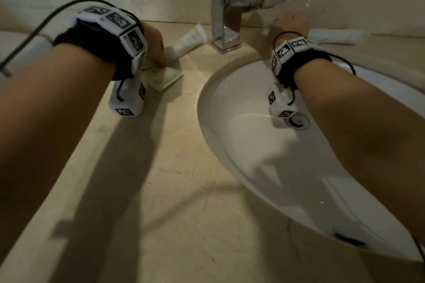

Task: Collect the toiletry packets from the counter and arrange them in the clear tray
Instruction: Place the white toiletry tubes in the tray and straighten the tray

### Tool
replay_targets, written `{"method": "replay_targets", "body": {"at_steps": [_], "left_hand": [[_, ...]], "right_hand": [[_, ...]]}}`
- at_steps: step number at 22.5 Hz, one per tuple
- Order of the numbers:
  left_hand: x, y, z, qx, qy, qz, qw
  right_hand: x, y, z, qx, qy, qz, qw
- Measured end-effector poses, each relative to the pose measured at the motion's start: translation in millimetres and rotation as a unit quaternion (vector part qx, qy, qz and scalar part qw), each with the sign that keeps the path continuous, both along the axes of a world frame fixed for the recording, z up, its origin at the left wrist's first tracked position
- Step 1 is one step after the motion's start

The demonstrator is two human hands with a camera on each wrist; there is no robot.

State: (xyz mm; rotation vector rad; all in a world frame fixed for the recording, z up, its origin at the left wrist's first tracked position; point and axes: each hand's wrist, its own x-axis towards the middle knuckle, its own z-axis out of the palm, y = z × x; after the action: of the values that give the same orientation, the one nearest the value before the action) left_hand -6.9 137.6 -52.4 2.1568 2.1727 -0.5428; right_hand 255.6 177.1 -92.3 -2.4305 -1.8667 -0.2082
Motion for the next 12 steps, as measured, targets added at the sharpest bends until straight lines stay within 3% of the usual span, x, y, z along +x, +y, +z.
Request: {"method": "replay_targets", "body": {"at_steps": [4,6,7,8,9,12], "left_hand": [[-1.8,3.9,-4.6,-0.011,-0.007,-0.011,1.000],[-3.0,0.8,-8.2,0.021,-0.015,-0.003,1.000],[-2.7,-2.3,-9.0,0.032,-0.014,-0.008,0.999],[-2.5,-5.5,-9.4,0.041,-0.023,-0.015,0.999],[-1.9,-7.6,-9.0,0.048,-0.029,-0.020,0.998],[4.7,-21.1,-6.3,0.043,-0.040,-0.024,0.998]], "right_hand": [[-7.1,-1.2,-6.4,0.057,0.020,0.034,0.998],[-5.1,-12.0,0.8,0.012,0.085,0.044,0.995],[-5.4,-14.3,-0.5,0.093,0.069,0.046,0.992],[-7.3,-24.4,2.3,0.024,0.073,0.035,0.996],[-9.2,-30.2,2.9,0.011,0.045,0.034,0.998],[-2.1,-34.8,-7.0,0.065,0.015,0.075,0.995]]}}
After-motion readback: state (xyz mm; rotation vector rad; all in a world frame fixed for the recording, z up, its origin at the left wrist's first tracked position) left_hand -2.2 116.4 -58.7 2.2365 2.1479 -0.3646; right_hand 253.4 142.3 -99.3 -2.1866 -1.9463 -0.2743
